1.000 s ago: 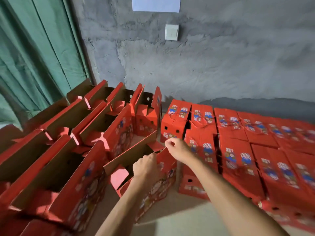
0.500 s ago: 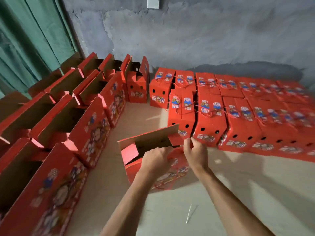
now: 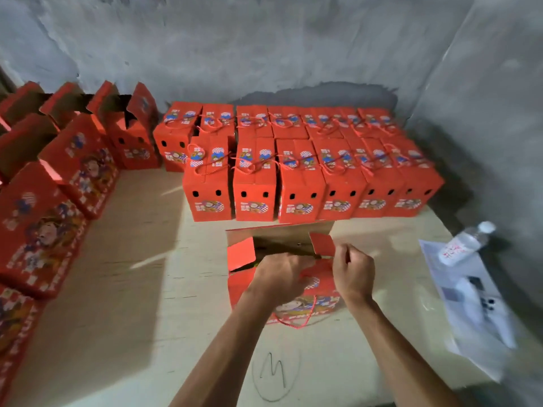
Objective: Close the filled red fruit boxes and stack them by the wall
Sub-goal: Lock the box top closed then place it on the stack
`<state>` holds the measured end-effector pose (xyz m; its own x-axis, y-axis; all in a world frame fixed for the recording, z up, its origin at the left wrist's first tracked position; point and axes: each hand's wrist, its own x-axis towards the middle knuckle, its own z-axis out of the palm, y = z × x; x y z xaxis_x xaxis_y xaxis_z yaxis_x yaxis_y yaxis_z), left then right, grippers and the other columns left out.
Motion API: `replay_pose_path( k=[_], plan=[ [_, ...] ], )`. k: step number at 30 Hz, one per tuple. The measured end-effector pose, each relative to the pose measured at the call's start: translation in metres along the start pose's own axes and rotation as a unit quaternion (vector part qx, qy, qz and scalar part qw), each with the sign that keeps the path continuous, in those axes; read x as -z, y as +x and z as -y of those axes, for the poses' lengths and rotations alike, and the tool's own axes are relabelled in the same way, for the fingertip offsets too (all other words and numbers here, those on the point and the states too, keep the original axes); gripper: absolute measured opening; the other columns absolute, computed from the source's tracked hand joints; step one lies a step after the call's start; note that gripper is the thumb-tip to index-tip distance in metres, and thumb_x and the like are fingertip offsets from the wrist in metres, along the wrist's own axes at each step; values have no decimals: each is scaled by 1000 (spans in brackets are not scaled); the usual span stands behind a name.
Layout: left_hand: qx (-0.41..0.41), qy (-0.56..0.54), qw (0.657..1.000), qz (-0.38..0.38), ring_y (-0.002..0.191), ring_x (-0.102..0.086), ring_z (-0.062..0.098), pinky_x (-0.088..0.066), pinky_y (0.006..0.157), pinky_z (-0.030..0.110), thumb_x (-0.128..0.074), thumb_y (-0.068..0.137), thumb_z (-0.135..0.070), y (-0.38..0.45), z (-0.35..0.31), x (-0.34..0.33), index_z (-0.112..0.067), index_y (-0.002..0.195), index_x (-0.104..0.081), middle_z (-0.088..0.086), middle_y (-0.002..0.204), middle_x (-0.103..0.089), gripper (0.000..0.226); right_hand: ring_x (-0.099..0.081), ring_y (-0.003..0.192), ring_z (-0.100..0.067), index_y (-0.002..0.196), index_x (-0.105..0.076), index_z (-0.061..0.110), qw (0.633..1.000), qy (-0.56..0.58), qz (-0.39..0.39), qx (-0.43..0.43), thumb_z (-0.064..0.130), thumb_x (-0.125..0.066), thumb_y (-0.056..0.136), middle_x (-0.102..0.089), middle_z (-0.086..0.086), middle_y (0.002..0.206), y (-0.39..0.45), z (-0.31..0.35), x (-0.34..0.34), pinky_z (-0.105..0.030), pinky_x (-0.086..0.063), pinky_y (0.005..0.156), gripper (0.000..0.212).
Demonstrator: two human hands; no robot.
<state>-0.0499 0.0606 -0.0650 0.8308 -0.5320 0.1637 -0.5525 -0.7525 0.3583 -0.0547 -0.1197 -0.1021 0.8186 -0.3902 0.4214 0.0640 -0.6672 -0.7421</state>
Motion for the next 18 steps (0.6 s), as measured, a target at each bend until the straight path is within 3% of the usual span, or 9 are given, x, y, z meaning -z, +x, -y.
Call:
replay_pose_path(
  k=[3,7,9,12,13,15,16,18],
  plan=[
    [-14,14,1000,3,97,-70,22,-58,79,37,-59,96,-44,9,-28,-14,-29,122,-68,-4,111,-75,32,-42,41,0,57,-45,25,1000,6,-16,9,31,-42,96,-43,13,48,2,-22,28,-14,-25,45,40],
    [21,16,1000,-6,86,-72,24,-53,65,30,-61,96,-46,3,-41,-23,-29,120,-67,-4,100,-76,30,-38,41,7,58,-44,27,999,7,-4,34,28,-44,96,-40,16,48,0,-25,42,-9,-27,42,38],
    [43,15,999,1,88,-73,20,-57,70,31,-61,97,-49,-1,-48,-24,-29,123,-67,-5,105,-77,34,-39,38,2,56,-45,26,999,-5,25,36,27,-46,95,-41,17,47,-1,-27,48,-10,-28,41,39],
    [92,-39,994,46,80,-72,18,-58,70,32,-56,100,-53,-6,-58,-19,-22,113,-71,-3,96,-76,37,-48,42,-6,54,-52,18,986,-88,144,-14,38,-49,92,-49,10,45,8,-30,60,-14,-27,42,43],
    [105,-84,988,72,69,-68,18,-54,62,30,-54,101,-52,-7,-59,-18,-16,101,-71,-1,83,-72,39,-51,46,-6,57,-58,18,972,-128,197,-26,41,-52,92,-55,10,49,12,-27,65,-20,-30,43,42],
    [148,-223,956,122,53,-51,19,-37,51,31,-49,107,-40,-8,-60,-15,-7,76,-59,2,62,-56,46,-60,63,-4,73,-70,26,939,-183,289,-15,42,-59,94,-65,18,67,18,-19,73,-20,-35,50,29],
    [172,-250,942,145,55,-49,19,-34,52,32,-46,109,-33,-10,-60,-17,-8,74,-56,2,62,-52,44,-63,73,-7,82,-74,29,930,-183,318,-4,39,-62,96,-69,18,78,18,-13,75,-19,-39,55,21],
    [239,-178,934,196,78,-62,26,-43,66,33,-40,109,-30,-13,-61,-23,-10,92,-62,8,84,-63,34,-67,81,-18,87,-76,23,931,-139,337,19,30,-62,97,-75,7,87,10,1,70,-28,-53,64,18]
  ],
)
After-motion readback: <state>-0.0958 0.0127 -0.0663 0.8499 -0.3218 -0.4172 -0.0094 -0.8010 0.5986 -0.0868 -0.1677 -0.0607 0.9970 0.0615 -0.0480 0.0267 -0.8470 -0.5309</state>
